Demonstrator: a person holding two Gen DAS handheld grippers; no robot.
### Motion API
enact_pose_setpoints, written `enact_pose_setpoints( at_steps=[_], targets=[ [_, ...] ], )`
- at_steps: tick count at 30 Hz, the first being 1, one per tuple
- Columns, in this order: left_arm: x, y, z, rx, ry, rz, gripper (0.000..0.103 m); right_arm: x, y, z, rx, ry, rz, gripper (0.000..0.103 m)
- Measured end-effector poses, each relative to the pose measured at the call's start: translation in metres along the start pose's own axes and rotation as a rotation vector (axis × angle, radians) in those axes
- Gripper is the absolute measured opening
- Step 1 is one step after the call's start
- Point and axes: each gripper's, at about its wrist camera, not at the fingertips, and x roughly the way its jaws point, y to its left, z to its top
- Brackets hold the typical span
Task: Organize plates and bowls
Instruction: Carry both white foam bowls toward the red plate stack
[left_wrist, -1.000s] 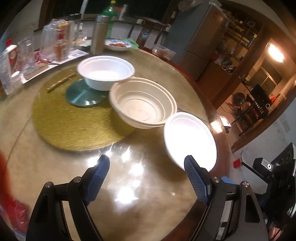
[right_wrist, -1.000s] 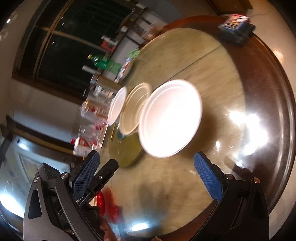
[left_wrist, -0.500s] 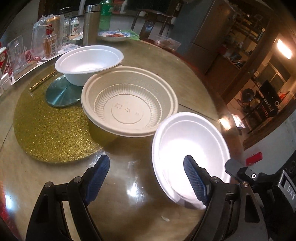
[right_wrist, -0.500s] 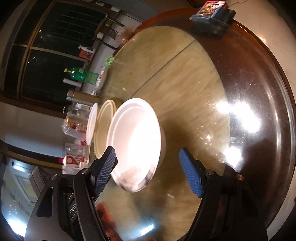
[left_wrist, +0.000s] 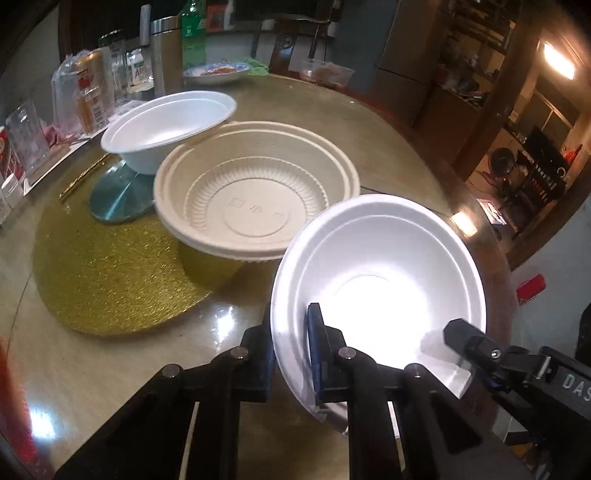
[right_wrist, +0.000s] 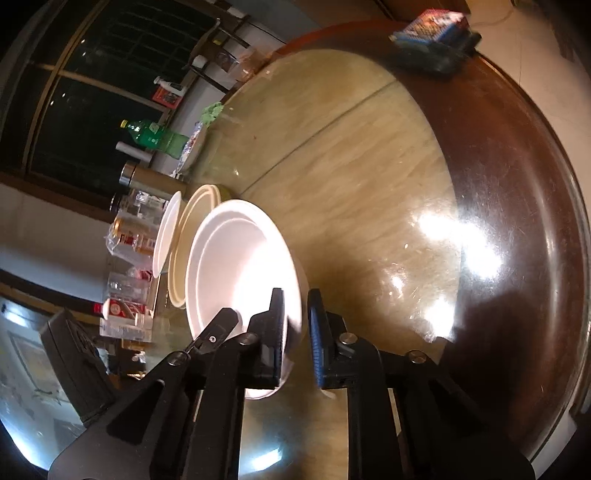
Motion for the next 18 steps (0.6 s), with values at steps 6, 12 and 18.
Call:
enact_pose_setpoints(
  at_steps=[6,12,18],
  targets=[
    [-0.007,0.009,-0.004,-0.005,-0.006,-0.003,0.013,-0.008,0.007,-0.010,-0.030,0.001,0.012,0.012],
    [-0.014,0.021,-0.010,-0.017,-0.009,-0.001,0.013,-0.006,0.011,-0.020,-0.043,0.019,0.021,0.012],
    [-0.024,0.029,-0.013,-0.032,-0.023,0.003,0.013,-0.007,0.019,-0.030,-0.068,0.034,0.028,0.009]
  ],
)
